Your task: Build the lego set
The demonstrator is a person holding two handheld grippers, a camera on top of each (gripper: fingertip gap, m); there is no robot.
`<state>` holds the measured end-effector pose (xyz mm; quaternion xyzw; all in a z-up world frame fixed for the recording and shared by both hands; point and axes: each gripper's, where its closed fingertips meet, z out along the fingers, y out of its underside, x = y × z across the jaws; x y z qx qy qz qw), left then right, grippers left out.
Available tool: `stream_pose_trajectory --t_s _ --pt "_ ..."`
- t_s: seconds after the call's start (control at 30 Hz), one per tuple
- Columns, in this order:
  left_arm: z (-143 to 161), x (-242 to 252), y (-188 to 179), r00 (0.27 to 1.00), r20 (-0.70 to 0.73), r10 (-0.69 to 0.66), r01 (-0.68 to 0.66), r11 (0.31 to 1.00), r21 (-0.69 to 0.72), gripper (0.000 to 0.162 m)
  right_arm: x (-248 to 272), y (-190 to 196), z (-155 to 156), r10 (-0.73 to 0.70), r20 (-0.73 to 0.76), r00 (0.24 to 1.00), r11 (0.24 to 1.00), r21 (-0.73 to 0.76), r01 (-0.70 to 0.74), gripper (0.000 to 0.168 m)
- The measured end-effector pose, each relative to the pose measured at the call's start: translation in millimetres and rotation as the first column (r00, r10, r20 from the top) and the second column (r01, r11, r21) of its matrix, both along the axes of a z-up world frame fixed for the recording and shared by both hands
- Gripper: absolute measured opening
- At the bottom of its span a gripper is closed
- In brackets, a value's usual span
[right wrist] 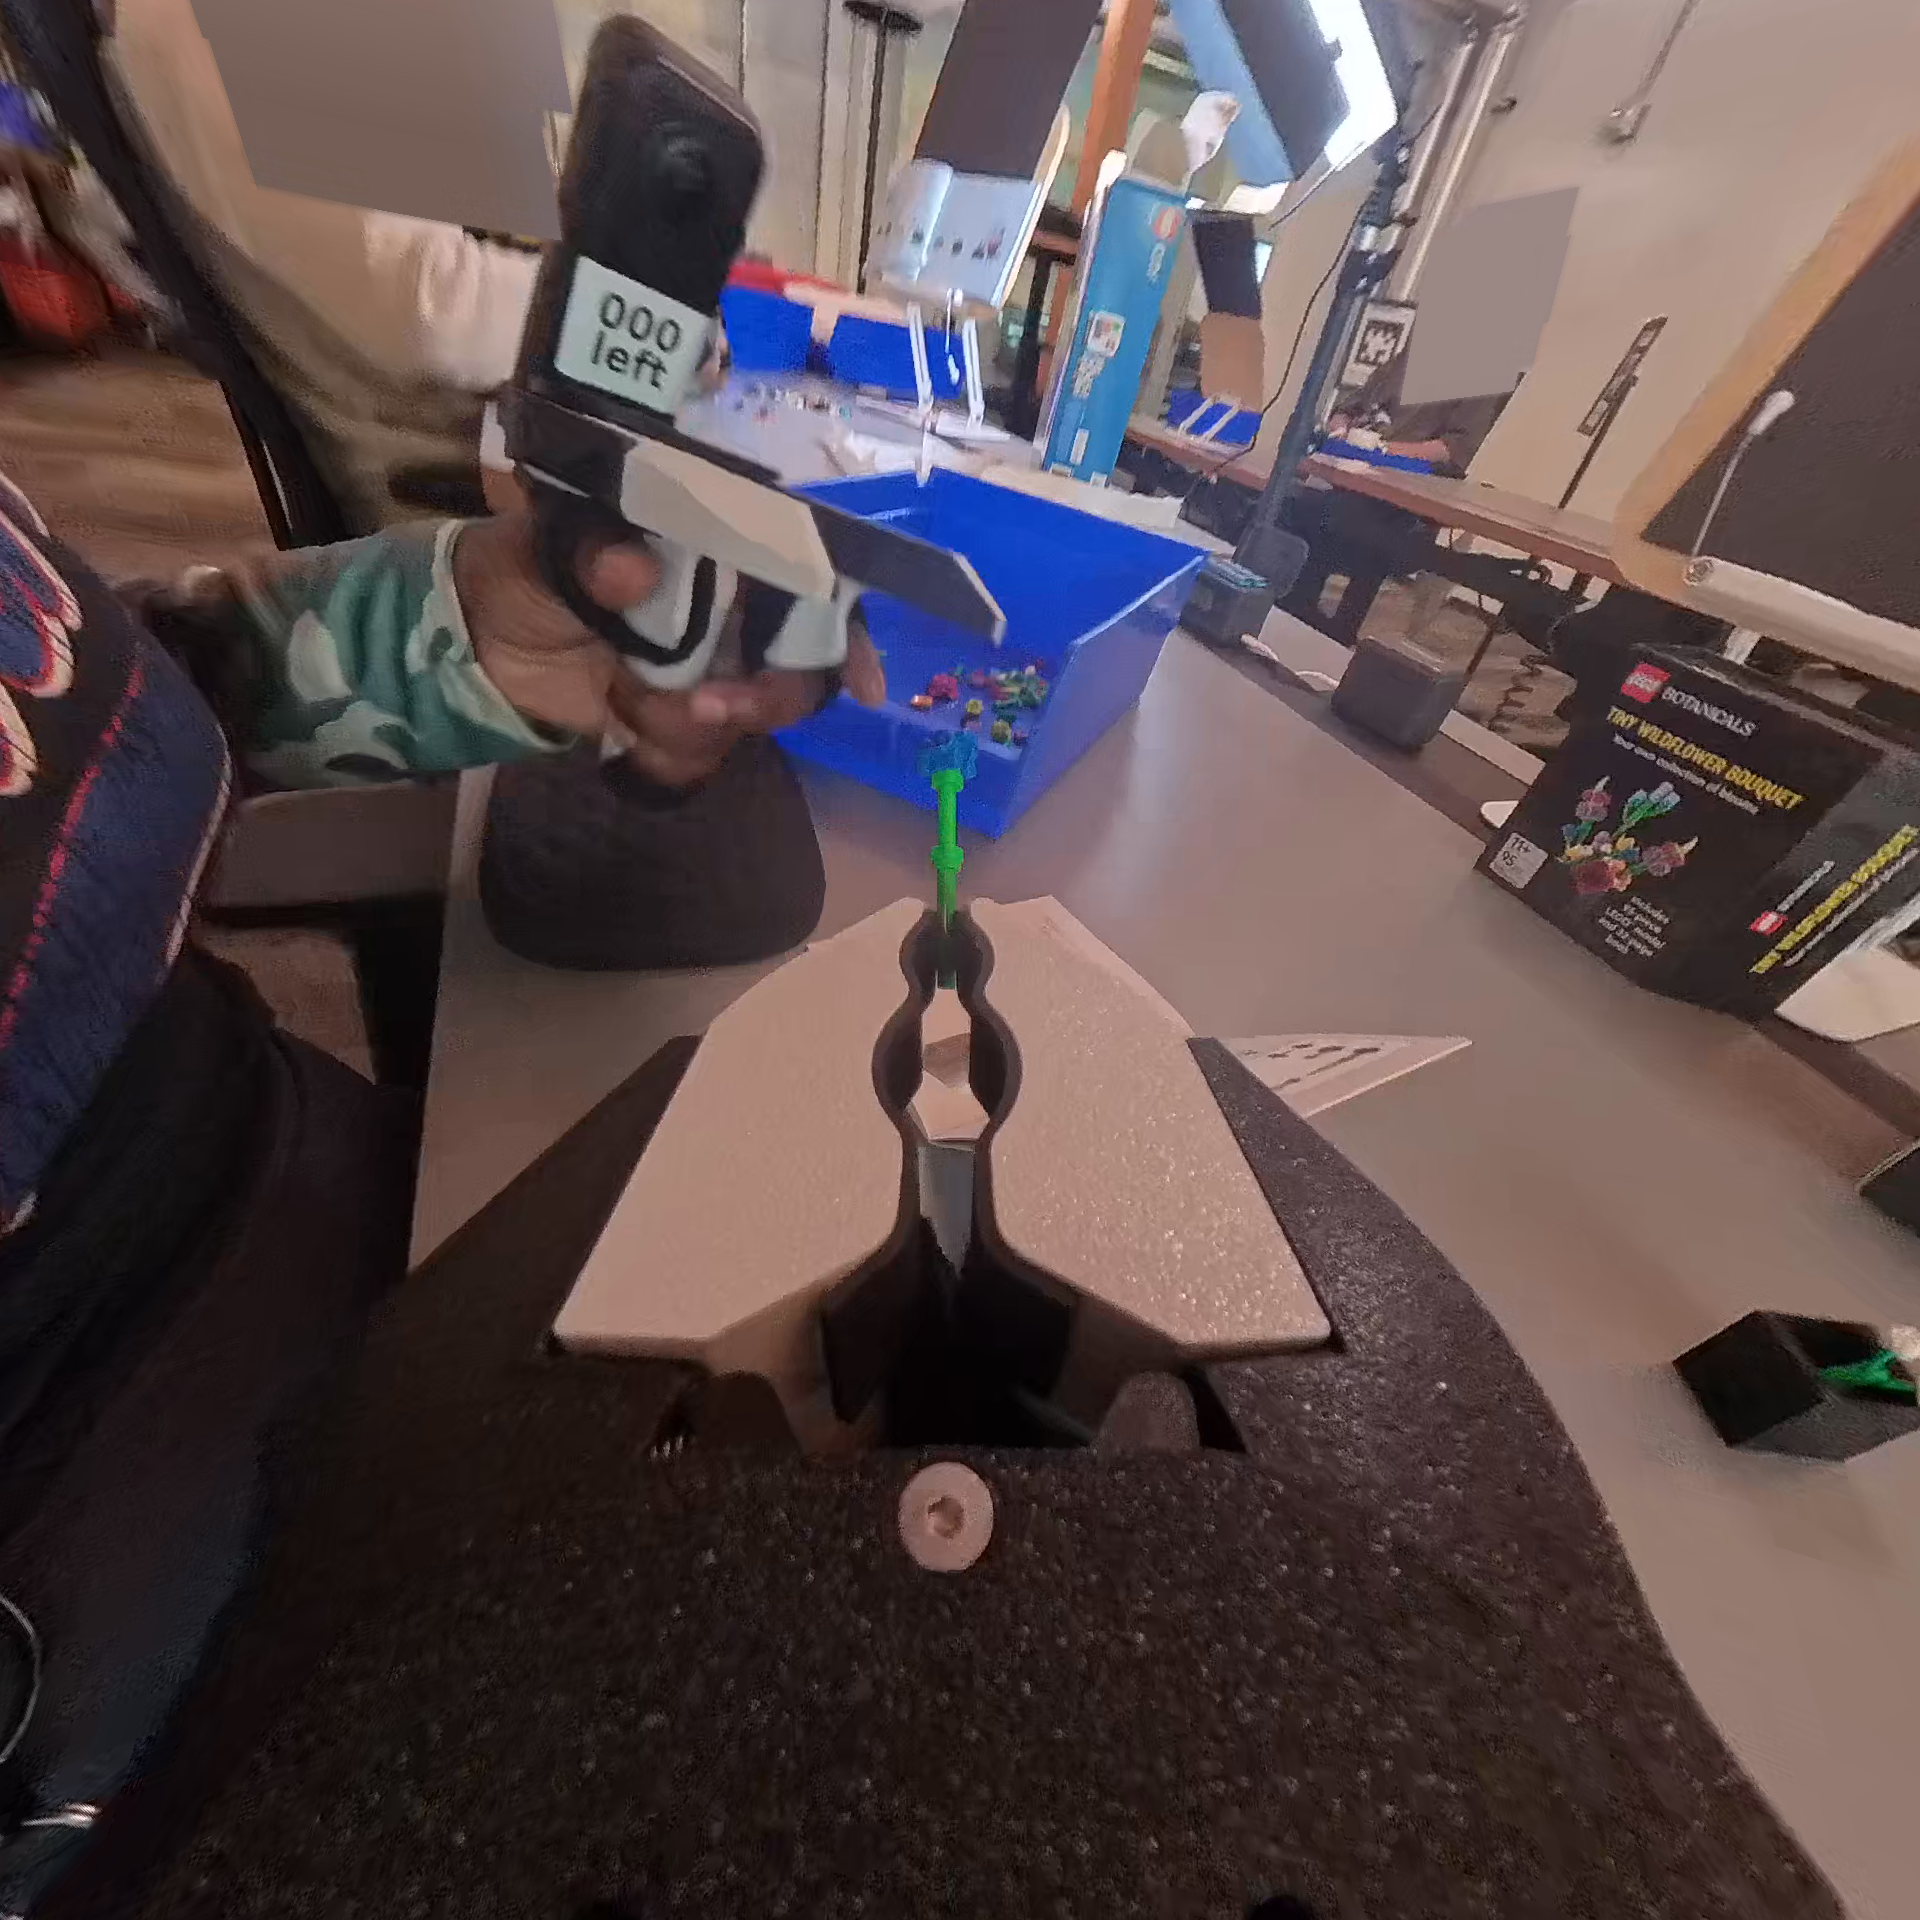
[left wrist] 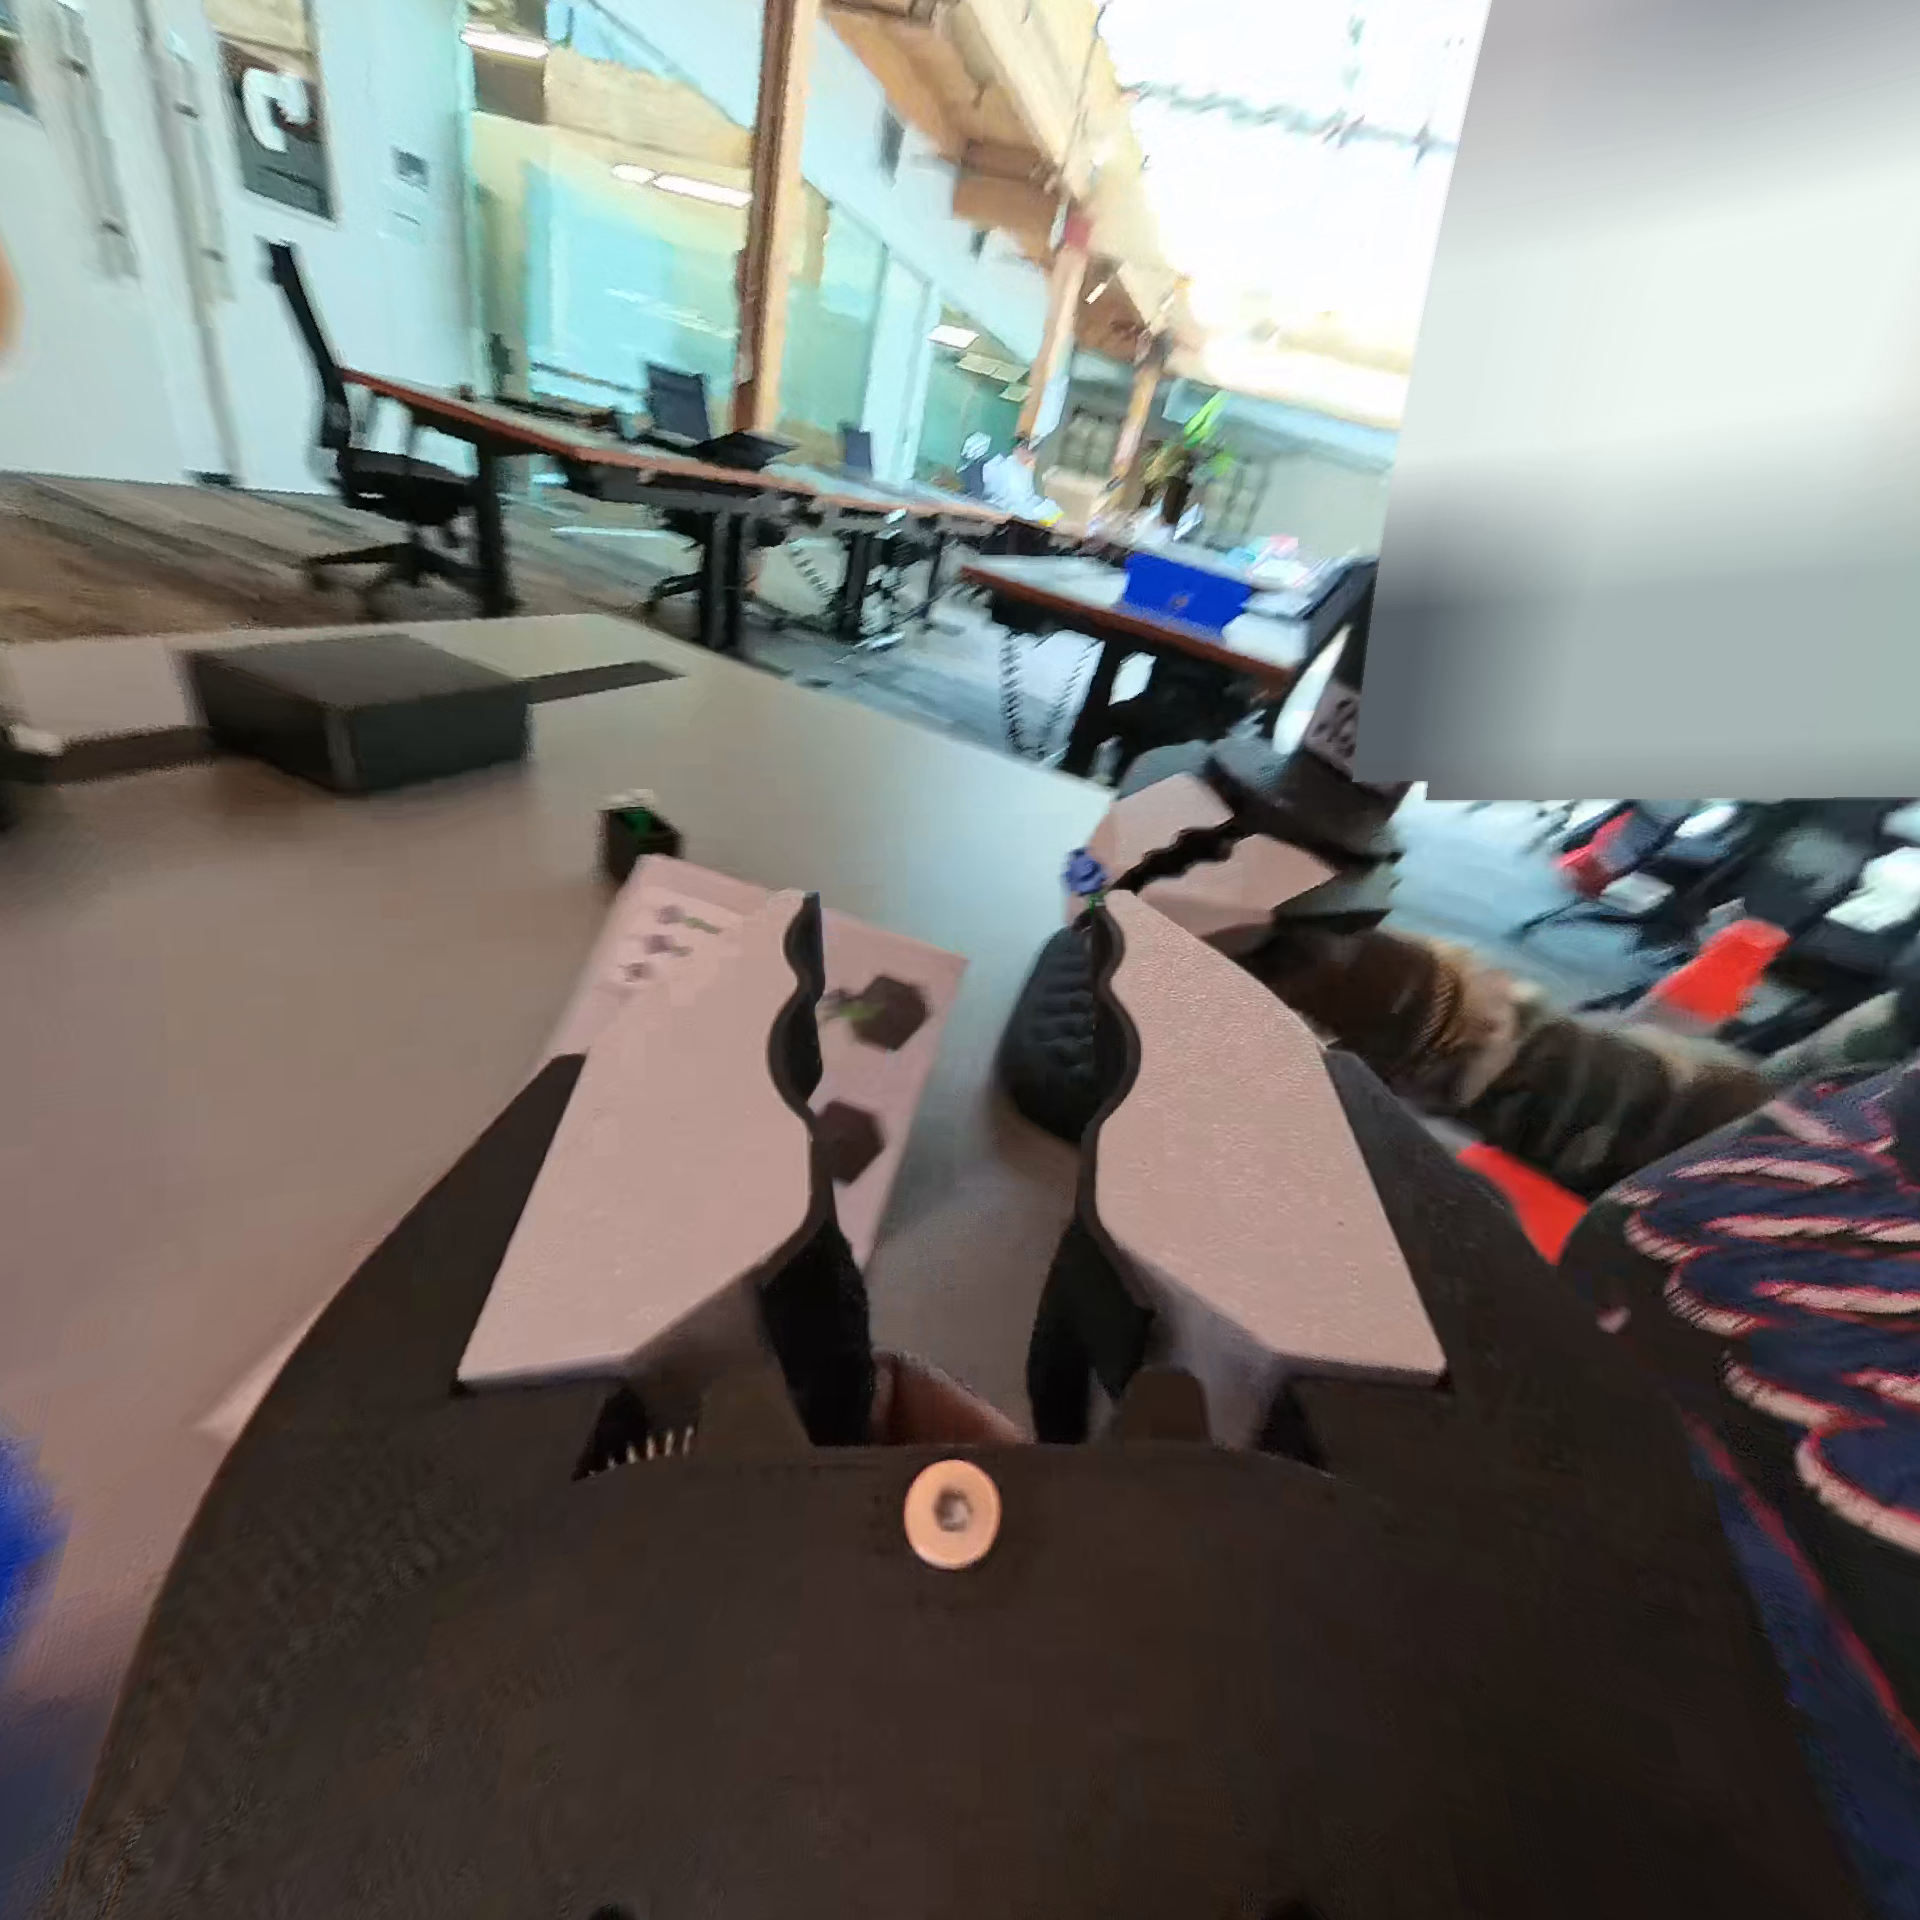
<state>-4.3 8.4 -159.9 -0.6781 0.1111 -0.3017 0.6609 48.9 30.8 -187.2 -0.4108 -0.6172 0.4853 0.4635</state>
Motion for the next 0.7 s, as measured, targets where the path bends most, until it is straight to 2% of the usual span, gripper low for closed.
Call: stream_pose_trajectory --t_s 0.07,0.17,0.27,0.37,0.43,0.47,0.5,0.6,0.63,0.7 --pt "4.5 -37.9 -8.8 0.976 -0.188 0.106 -0.113 0.993 -0.029 0.047 7.5 5.5 2.8 -0.001 -0.048 0.999 0.998 -0.068 -0.003 0.003" --pt "5.6 -118.6 -27.0 0.836 -0.502 0.222 -0.322 0.939 -0.122 0.038 17.8 14.7 6.2 -0.007 -0.119 0.993 0.989 -0.148 -0.011 0.003" --pt "-16.1 -189.9 -47.5 0.678 -0.733 0.054 -0.403 0.861 -0.309 0.026 23.6 18.4 5.4 0.015 -0.135 0.991 0.985 -0.167 -0.037 0.003" --pt "-52.1 -232.6 -52.1 0.581 -0.784 -0.218 -0.35 0.803 -0.483 0.023 27.1 18.2 8.3 0.034 -0.164 0.986 0.981 -0.182 -0.064 0.003" --pt "-74.2 -247.1 -43.5 0.525 -0.785 -0.33 -0.306 0.787 -0.536 0.023 27.6 18.6 8.3 0.036 -0.168 0.985 0.98 -0.186 -0.067 0.003" --pt "-82.8 -248.4 -35.5 0.521 -0.776 -0.355 -0.281 0.787 -0.549 0.023 27.6 18.7 8.3 0.038 -0.168 0.985 0.98 -0.188 -0.07 0.003" --pt "-90.0 -246.0 -25.8 0.55 -0.754 -0.359 -0.265 0.781 -0.565 0.023 27.4 19.1 8.3 0.038 -0.166 0.985 0.979 -0.191 -0.069 0.003" --pt "-109.1 -234.5 2.2 0.729 -0.623 -0.282 -0.3 0.687 -0.662 0.019 26.7 21.7 6.9 0.023 -0.156 0.987 0.982 -0.182 -0.051 0.003" --pt "-116.5 -233.5 6.8 0.754 -0.6 -0.267 -0.318 0.651 -0.69 0.018 26.5 22.4 6.1 0.016 -0.15 0.988 0.984 -0.175 -0.043 0.003" --pt "-130.3 -239.6 11.1 0.744 -0.618 -0.252 -0.385 0.595 -0.706 0.018 26.3 22.8 4.6 0.012 -0.142 0.99 0.986 -0.163 -0.035 0.003"
